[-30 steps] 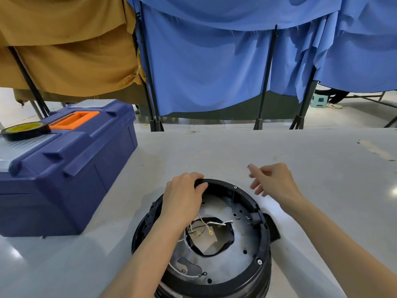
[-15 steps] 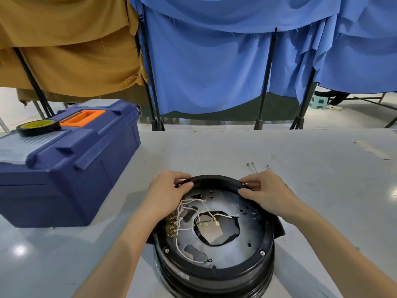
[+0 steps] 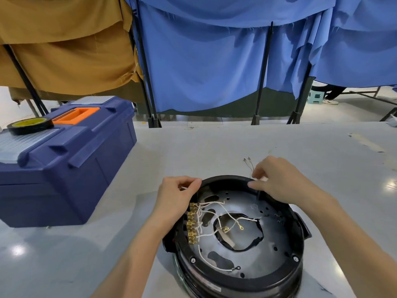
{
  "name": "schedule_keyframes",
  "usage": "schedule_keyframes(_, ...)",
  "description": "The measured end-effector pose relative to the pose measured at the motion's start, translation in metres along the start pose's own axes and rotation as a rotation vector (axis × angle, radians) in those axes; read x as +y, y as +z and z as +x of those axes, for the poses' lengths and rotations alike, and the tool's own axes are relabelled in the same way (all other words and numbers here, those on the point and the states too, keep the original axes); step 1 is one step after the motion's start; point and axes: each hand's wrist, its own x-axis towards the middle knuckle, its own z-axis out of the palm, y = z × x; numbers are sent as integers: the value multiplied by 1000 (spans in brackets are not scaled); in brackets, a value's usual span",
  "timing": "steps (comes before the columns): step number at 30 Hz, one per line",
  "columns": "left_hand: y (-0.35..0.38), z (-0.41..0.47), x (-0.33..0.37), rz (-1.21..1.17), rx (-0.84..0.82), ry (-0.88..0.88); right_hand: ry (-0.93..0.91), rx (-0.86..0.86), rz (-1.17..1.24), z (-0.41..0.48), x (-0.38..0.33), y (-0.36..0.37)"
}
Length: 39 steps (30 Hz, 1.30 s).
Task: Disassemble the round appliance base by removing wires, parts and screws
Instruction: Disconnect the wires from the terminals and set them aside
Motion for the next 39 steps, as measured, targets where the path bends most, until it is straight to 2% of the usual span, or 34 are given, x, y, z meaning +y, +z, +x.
schedule_keyframes(2, 2, 1, 1, -8, 12, -9, -150, 103, 72, -1, -15, -1)
schedule_keyframes(3, 3, 1, 2, -21, 9, -14, -239, 98, 138, -1, -25, -1)
schedule_keyframes(5, 6, 1, 4, -67, -9, -31, -382, -30, 257, -3, -44, 1)
schedule_keyframes(8, 9, 2, 8, -111, -47, -63, -479, -210, 269, 0, -65, 14)
schedule_keyframes(11, 11, 2, 9, -129, -65, -87, -462, -277, 310, 5, -72, 25)
schedule_keyframes(16, 14, 3, 9, -198, -96, -94, -350, -311, 522, 8, -67, 29)
schedule_keyframes(24, -2, 0, -3, -301, -310, -58, -307, -265, 500, 7, -65, 32)
schedule_keyframes(29, 0, -5, -12, -415, -312, -53, -292, -254, 480, 8, -66, 36)
schedule_keyframes(39, 1, -3, -18, -439, -290, -33, -301, -256, 554, 8, -62, 39)
